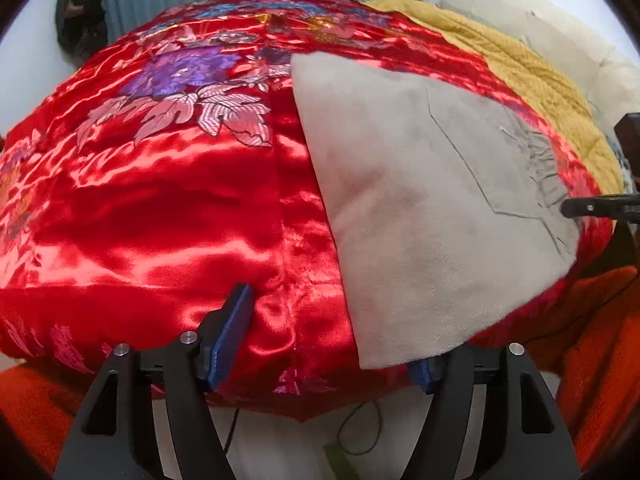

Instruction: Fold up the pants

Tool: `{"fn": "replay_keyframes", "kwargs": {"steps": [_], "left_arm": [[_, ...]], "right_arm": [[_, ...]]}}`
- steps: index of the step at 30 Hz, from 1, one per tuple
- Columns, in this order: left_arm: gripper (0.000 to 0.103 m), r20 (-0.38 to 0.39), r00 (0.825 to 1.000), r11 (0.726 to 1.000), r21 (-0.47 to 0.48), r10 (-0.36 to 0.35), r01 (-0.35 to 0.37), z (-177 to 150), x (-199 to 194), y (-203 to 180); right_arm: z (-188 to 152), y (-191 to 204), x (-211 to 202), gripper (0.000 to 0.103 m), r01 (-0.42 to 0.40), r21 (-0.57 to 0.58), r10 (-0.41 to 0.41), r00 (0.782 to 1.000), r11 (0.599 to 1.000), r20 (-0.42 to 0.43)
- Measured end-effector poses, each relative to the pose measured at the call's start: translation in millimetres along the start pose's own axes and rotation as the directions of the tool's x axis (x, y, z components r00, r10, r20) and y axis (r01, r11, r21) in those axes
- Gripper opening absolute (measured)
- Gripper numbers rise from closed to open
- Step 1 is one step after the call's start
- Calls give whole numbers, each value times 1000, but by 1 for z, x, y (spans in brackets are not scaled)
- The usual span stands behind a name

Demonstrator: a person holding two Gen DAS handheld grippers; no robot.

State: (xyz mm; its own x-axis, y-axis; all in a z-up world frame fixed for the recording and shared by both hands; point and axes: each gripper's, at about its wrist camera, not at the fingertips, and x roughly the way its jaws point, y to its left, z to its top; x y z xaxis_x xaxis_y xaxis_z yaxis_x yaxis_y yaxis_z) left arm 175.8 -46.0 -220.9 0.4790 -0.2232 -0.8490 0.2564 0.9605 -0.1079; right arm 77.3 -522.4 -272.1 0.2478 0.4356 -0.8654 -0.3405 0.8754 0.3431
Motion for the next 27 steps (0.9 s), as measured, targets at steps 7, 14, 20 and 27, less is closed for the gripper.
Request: {"fn": "replay_keyframes", "kwargs": {"steps": [7, 14, 20, 27], "left_arm": [[72, -83, 996, 999, 9, -35, 36, -22, -51, 6], [81, 113, 988, 994, 23, -108, 106, 9, -102, -15], [81, 210, 961, 980, 112, -182, 162, 62, -67, -56], [98, 26, 998, 994, 100, -55, 52, 44, 40, -38]], "right_arm": [[-15, -21, -10, 35, -53, 123, 40, 994, 991, 106], [-11, -9, -68, 46, 21, 98, -50, 951, 995, 305], [2, 30, -64, 47, -97, -9, 93, 914, 995, 394], [-18, 15, 13, 47, -21, 30, 12, 960, 999, 280]]}}
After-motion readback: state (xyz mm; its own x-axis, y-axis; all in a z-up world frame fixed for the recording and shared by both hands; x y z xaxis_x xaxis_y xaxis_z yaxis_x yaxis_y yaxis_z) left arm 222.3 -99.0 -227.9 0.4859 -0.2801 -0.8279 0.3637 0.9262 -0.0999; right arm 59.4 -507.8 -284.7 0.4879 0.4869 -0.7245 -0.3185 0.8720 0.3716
